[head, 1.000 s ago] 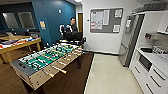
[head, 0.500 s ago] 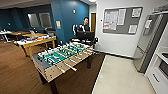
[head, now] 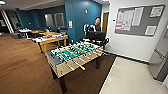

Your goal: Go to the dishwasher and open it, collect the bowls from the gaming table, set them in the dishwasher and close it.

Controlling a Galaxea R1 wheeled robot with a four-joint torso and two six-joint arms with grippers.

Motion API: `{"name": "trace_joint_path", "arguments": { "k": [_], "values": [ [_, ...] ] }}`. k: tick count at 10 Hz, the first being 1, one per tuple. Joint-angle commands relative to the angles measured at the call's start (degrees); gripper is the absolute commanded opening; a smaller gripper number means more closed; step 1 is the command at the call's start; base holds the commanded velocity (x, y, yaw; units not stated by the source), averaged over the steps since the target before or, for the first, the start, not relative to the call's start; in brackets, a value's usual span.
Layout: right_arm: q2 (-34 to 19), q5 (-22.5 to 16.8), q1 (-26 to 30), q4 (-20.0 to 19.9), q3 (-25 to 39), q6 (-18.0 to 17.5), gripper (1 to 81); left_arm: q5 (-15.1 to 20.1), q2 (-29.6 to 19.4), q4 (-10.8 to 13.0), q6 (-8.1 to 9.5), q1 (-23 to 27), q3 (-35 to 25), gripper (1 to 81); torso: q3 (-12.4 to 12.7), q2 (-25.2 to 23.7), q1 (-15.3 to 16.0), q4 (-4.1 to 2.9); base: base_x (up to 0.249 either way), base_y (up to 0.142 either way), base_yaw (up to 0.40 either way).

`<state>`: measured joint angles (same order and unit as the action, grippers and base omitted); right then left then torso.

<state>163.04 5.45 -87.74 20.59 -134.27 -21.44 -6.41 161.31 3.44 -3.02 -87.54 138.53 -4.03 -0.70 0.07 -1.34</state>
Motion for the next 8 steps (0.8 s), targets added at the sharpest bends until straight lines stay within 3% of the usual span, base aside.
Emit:
{"name": "trace_joint_path", "arguments": {
  "k": [1,8],
  "values": [
    [-0.32,-2.37,2.69,0.86,1.21,0.17,81.1,2.81,-0.63,-0.19,-0.06,2.15,0.07,81.1,0.00,0.00,0.00,0.00,0.000,0.000,0.335],
    [0.30,-2.46,2.51,1.47,0.86,0.17,81.1,2.81,-0.63,-0.53,-0.14,2.24,0.16,81.1,0.00,0.00,0.00,0.00,0.000,0.000,0.333]
  ]
}}
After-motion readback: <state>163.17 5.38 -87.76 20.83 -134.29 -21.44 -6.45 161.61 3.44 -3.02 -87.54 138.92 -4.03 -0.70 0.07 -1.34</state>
